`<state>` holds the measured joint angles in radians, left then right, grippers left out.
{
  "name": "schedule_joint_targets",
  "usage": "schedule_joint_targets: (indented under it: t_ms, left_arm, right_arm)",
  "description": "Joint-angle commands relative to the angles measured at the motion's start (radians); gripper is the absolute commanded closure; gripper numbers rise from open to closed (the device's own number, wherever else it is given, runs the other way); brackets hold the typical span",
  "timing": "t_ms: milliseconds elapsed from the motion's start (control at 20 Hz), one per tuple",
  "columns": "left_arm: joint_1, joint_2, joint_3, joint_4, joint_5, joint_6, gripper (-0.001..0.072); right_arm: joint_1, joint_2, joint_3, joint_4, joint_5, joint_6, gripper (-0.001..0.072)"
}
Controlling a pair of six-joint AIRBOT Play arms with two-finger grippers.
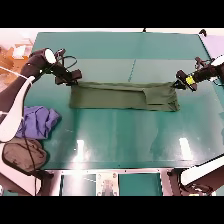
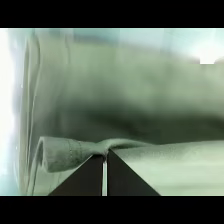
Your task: Fold the shirts.
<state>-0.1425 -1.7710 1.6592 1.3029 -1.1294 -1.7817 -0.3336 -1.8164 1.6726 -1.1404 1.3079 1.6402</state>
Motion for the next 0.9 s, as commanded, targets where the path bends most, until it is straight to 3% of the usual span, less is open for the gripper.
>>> schedule_joint_targets:
  t_ms: [0, 250, 300, 350, 400, 450, 500, 700, 750, 850]
  left_arm:
    - [0.012, -0.070, 0.084, -0.008, 0.018, 0.002, 0.0683]
    - [0.013, -0.106, 0.098, -0.079, 0.100, 0.031, 0.0680]
    - [0.013, -0.107, 0.098, -0.097, 0.122, 0.045, 0.0679]
    - [0.013, -0.107, 0.098, -0.114, 0.147, 0.060, 0.0627]
    - [0.013, -0.107, 0.098, -0.141, 0.176, 0.064, 0.0308]
    - [0.013, -0.106, 0.098, -0.153, 0.204, 0.063, 0.0103]
    - [0.013, -0.105, 0.103, -0.154, 0.237, 0.063, 0.0073]
    - [0.083, -0.105, 0.210, -0.121, 0.203, 0.050, 0.0072]
    - [0.116, -0.105, 0.240, -0.122, 0.155, 0.021, 0.0073]
    - [0.173, -0.105, 0.269, -0.131, 0.047, -0.001, 0.0074]
  right_arm:
    - [0.003, -0.070, 0.069, 0.020, -0.018, 0.002, 0.0696]
    - [0.005, -0.100, 0.095, 0.080, -0.070, -0.002, 0.0693]
    - [0.008, -0.101, 0.095, 0.097, -0.098, -0.002, 0.0658]
    - [0.010, -0.101, 0.095, 0.117, -0.132, -0.002, 0.0576]
    - [0.010, -0.101, 0.095, 0.147, -0.164, -0.002, 0.0499]
    - [0.008, -0.101, 0.099, 0.171, -0.196, -0.002, 0.0413]
    - [0.003, -0.101, 0.112, 0.177, -0.218, -0.002, 0.0340]
    - [-0.083, -0.101, 0.183, 0.157, -0.122, -0.066, 0.0326]
    - [-0.114, -0.101, 0.185, 0.157, -0.080, -0.103, 0.0237]
    - [-0.169, -0.110, 0.175, 0.158, 0.016, -0.183, 0.0155]
